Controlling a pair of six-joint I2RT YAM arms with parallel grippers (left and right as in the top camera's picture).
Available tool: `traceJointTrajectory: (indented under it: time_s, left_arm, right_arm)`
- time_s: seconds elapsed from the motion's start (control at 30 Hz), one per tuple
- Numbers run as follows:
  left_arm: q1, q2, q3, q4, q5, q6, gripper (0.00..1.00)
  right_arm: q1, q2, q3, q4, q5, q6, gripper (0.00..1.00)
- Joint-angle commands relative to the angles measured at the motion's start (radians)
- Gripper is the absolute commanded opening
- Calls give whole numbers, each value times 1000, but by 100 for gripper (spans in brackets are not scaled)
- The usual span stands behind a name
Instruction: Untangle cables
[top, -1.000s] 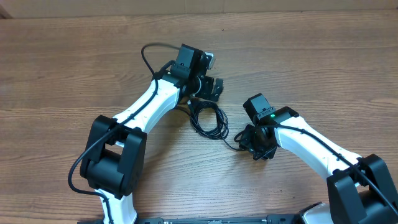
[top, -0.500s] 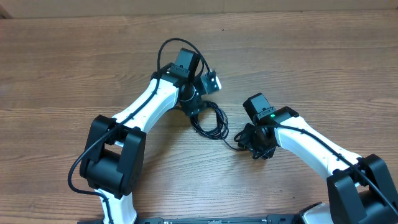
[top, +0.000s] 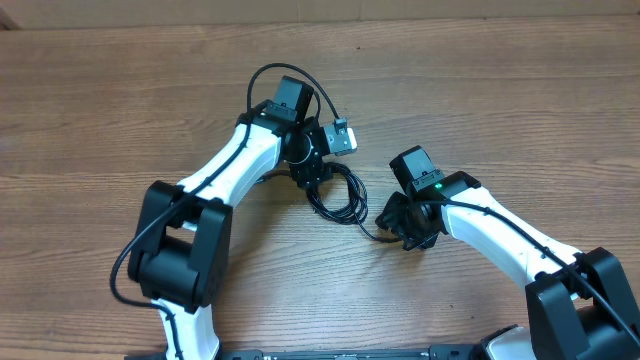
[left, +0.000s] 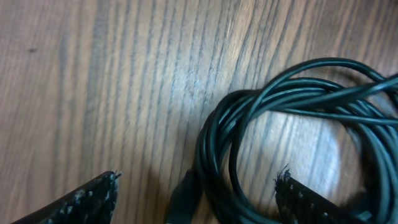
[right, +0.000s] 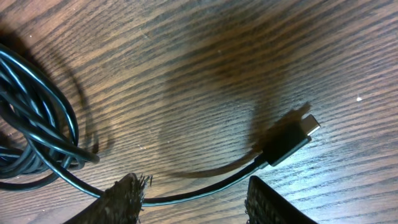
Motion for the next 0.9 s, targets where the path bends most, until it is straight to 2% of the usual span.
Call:
traceJointTrajectory:
  time_s: [0.0,0.23,0.3,0.33,0.37,0.4,0.5,0.57,0.7,0.87]
  left_arm:
    - [-7,75,14,21,32,16,78]
    - [-15,115,14,119,-41,16,69]
    - [-15,114,14,136,-39,16,52]
    - [-15,114,14,137,-34,16,38]
    - [-15,114,14,138,-34,15,8]
    - [-15,114,14,138,-34,6,4]
    - [-13,108,20,137,-34,-85,4]
    - [-2,82,26,133,-2,-166,4]
    - [26,-7,27,125,129,-297,4]
    - [77,-150,27,115,172,-625,4]
  right_arm:
    - [-4,4,-4,5,0,0,52]
    - [-4,4,-4,6,2,0,53]
    - [-4,4,-4,10,7,0,53]
    - [-4,4,-4,9,8,0,53]
    - [-4,4,-4,8,7,0,53]
    - [-4,4,-4,4,7,0,49]
    - [-4,4,-4,-14,7,0,32]
    - [-4,4,-2,-19,-3,0,26]
    - [-4,-3,24,-70,-20,-19,25]
    - [-4,-89,95,-186,-19,-63,22]
